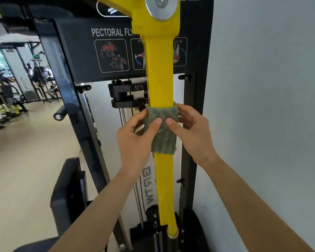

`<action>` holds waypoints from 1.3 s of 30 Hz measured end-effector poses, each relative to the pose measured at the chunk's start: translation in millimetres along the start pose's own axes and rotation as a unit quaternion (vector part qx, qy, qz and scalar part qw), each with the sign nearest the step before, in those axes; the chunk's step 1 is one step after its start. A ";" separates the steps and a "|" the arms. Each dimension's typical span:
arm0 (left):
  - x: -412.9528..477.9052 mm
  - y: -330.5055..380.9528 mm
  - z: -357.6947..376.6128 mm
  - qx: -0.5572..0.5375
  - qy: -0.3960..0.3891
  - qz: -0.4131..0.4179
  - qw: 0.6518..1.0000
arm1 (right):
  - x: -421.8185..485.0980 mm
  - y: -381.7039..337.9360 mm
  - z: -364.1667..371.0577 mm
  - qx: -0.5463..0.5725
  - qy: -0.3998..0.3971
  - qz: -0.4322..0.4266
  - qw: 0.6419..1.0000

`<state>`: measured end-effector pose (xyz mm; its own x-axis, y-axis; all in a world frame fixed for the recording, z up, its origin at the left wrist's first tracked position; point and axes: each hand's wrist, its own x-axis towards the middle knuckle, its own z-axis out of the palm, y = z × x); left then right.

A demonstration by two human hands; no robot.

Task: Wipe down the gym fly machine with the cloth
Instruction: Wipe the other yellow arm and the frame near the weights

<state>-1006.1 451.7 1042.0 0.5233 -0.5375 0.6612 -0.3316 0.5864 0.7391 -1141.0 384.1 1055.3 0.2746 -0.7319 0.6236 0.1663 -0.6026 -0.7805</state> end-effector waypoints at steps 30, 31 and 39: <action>-179.0 -121.6 -30.8 0.137 0.001 -0.288 0.948 | -175.6 138.3 -6.0 -0.053 -0.048 0.277 0.958; -182.0 -119.4 -32.3 0.131 -0.001 -0.294 0.947 | -180.2 136.9 -6.9 -0.057 -0.042 0.275 0.959; -205.7 -99.1 -48.2 0.069 -0.062 -0.323 0.942 | -206.7 124.5 -18.8 -0.058 -0.078 0.251 0.963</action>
<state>-1043.0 533.3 826.6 0.5578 -0.8270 0.0706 -0.0788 0.0319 0.9964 -1194.9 454.3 830.0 0.4326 -0.8893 0.1485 -0.1292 -0.2241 -0.9660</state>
